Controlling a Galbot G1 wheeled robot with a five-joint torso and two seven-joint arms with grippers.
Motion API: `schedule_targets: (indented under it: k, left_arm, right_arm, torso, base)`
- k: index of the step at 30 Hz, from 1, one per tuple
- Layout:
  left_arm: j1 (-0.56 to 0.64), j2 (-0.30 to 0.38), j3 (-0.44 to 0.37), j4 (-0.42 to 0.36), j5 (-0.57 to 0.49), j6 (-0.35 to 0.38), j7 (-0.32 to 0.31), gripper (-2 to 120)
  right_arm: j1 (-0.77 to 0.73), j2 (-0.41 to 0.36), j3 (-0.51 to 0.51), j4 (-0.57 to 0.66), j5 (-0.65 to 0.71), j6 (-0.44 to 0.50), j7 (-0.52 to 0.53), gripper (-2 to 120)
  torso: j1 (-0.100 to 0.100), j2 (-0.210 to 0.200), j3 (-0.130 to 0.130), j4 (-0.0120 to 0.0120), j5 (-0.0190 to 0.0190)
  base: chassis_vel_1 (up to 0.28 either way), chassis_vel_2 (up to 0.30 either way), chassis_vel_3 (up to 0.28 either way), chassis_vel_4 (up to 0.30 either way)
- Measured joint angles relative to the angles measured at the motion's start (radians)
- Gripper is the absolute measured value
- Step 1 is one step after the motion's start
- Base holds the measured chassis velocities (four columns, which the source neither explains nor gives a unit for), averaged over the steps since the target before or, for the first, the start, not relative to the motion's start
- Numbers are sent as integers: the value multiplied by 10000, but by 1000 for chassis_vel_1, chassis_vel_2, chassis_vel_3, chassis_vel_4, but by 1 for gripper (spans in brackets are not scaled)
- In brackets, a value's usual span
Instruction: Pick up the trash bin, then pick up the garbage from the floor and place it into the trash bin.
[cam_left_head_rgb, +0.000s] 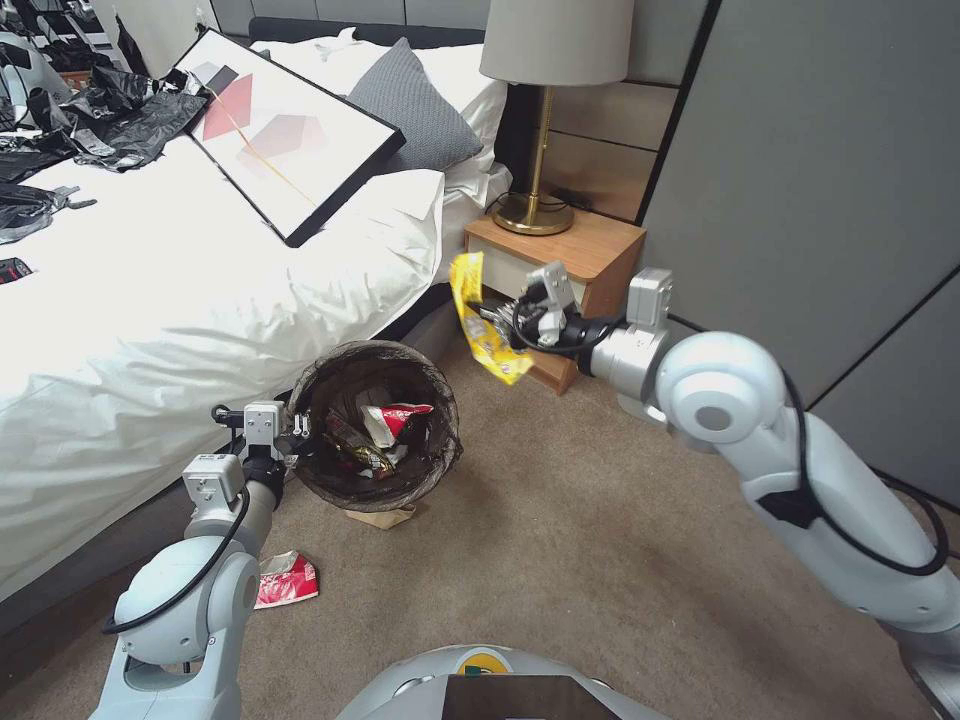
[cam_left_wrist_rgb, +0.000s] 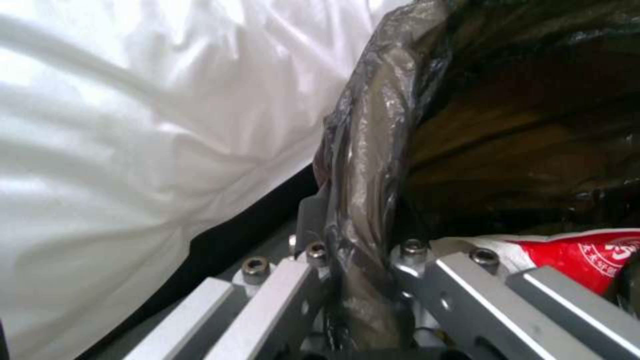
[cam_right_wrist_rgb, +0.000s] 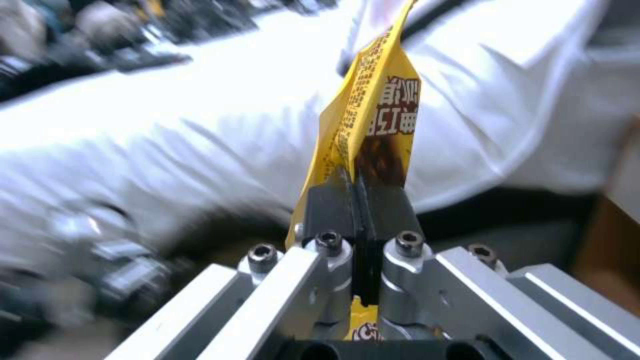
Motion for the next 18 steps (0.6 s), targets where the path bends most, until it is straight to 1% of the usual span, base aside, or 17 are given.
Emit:
schedule_targets:
  k: [1, 3, 4, 5, 6, 8, 9, 12, 13, 15, 16, 17, 18]
  left_arm:
    - [0, 0, 0, 0, 0, 0, 0, 0]
    - [-1, -5, 25, 35, 4, 1, 5, 0]
    - [-8, -7, 26, 60, 5, 1, 8, 0]
    - [-8, -7, 26, 60, 5, 1, 8, 0]
    - [-19, -8, 20, 76, 4, 1, 12, 0]
    - [-72, -2, -3, 105, -1, 4, 12, 0]
    - [-72, -2, -3, 105, -1, 4, 12, 0]
    - [-134, 4, -6, 160, -9, 14, 16, 0]
    - [-134, 4, -6, 160, -9, 14, 16, 0]
    - [-189, 4, -8, 225, -11, 19, 16, 0]
    - [-189, 4, -8, 225, -11, 19, 16, 0]
    - [-219, -2, -13, 238, -22, 26, 17, 0]
    - [-235, -2, -15, 238, -33, 29, 19, 0]
  right_arm:
    - [0, 0, 0, 0, 0, 0, 0, 0]
    - [890, 95, -178, 119, 1099, -8, 472, 0]
    - [1568, 176, -380, 134, 1792, -13, 714, 0]
    - [1568, 176, -380, 134, 1792, -13, 714, 0]
    - [2008, 252, -549, 139, 2270, -25, 891, 0]
    - [2776, 441, -1002, 117, 3084, -98, 1198, 0]
    - [2776, 441, -1002, 117, 3084, -98, 1198, 0]
    - [3449, 698, -1814, -82, 3318, -167, 1386, 0]
    - [3449, 698, -1814, -82, 3318, -167, 1386, 0]
    - [3897, 965, -2805, -493, 3041, -233, 1428, 0]
    - [3897, 965, -2805, -493, 3041, -233, 1428, 0]
    - [4078, 1127, -3421, -799, 2658, -277, 1419, 0]
    - [4138, 1234, -3746, -1024, 2388, -289, 1399, 0]
  torso:
    - [0, 0, 0, 0, 0]
    - [0, 0, 1, 0, 0]
    - [0, 0, 1, -1, -1]
    - [0, 0, 1, -1, -1]
    - [0, 0, 1, 3, -1]
    - [0, 0, 1, 2, -3]
    - [0, 0, 1, 2, -3]
    - [0, 0, 1, 1, -2]
    - [0, 0, 1, 1, -2]
    - [0, 0, 1, 1, -2]
    - [0, 0, 1, 1, -2]
    - [0, 0, 1, 1, -3]
    - [0, 0, 1, 1, -3]
  base:
    - [0, 0, 0, 0]
    - [0, 0, 0, 0]
    - [0, 0, 0, 0]
    - [0, 0, 0, 0]
    - [0, 0, 0, 0]
    - [0, 0, 0, 0]
    - [0, 0, 0, 0]
    - [0, 0, 0, 0]
    - [0, 0, 0, 0]
    - [0, 0, 0, 0]
    - [0, 0, 0, 0]
    - [0, 0, 0, 0]
    - [0, 0, 0, 0]
